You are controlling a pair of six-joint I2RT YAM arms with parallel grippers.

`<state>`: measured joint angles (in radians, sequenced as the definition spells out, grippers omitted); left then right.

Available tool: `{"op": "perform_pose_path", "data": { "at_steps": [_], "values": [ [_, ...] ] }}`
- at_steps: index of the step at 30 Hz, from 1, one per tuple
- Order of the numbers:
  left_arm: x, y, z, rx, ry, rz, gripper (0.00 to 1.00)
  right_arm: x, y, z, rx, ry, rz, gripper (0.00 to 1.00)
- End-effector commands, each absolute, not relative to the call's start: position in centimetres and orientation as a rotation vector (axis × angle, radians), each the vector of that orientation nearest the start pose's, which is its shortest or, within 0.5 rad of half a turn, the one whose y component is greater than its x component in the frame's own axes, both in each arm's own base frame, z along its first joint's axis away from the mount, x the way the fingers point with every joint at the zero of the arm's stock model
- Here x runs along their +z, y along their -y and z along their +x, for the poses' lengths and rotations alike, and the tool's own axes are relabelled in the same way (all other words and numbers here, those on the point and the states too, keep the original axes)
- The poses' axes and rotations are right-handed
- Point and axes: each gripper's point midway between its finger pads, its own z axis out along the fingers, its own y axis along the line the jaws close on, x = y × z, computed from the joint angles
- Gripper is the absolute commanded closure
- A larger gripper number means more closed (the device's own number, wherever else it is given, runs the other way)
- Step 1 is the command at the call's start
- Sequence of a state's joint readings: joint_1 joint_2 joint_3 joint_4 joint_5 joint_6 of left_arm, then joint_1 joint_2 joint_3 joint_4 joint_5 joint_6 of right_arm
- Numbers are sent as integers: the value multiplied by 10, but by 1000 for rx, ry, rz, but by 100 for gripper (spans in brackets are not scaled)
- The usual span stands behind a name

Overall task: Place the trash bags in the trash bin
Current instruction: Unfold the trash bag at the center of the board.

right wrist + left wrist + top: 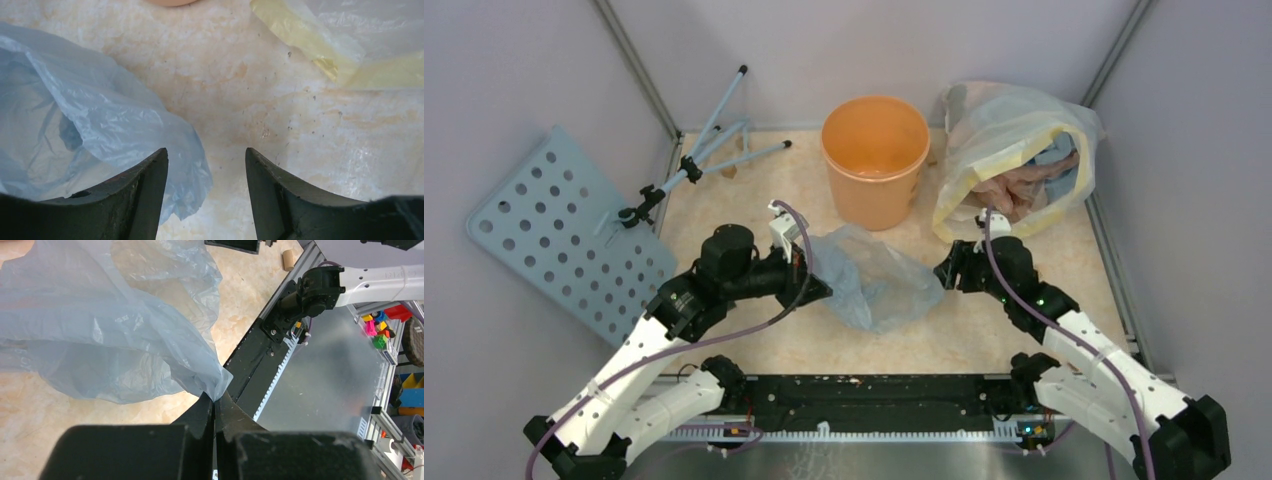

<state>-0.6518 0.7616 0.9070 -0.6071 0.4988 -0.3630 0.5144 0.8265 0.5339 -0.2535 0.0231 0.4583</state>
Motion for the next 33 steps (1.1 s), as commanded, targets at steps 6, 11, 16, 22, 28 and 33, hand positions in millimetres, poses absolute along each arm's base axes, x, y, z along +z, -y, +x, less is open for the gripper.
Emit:
{"op": "perform_pose_path", "data": {
  "at_steps": [6, 11, 16, 22, 28, 33],
  "values": [
    [268, 223, 142, -1087, -2023, 630, 100, 136, -158, 216, 687, -2110, -74, 47],
    [271, 224, 141, -1097, -2019, 628, 100, 122, -164, 218, 709, -2126, -75, 47],
    [273, 223, 140, -1102, -2015, 625, 100, 114, -174, 229, 724, -2140, -95, 47],
    [280, 222, 139, -1102, -2008, 617, 100, 128, -186, 254, 734, -2079, -90, 72],
    [302, 211, 148, -1011, -1992, 582, 100, 204, -163, 296, 572, -1888, 64, 100],
    [340, 203, 144, -991, -1923, 581, 100, 301, -133, 311, 443, -1683, 142, 100]
  ]
}}
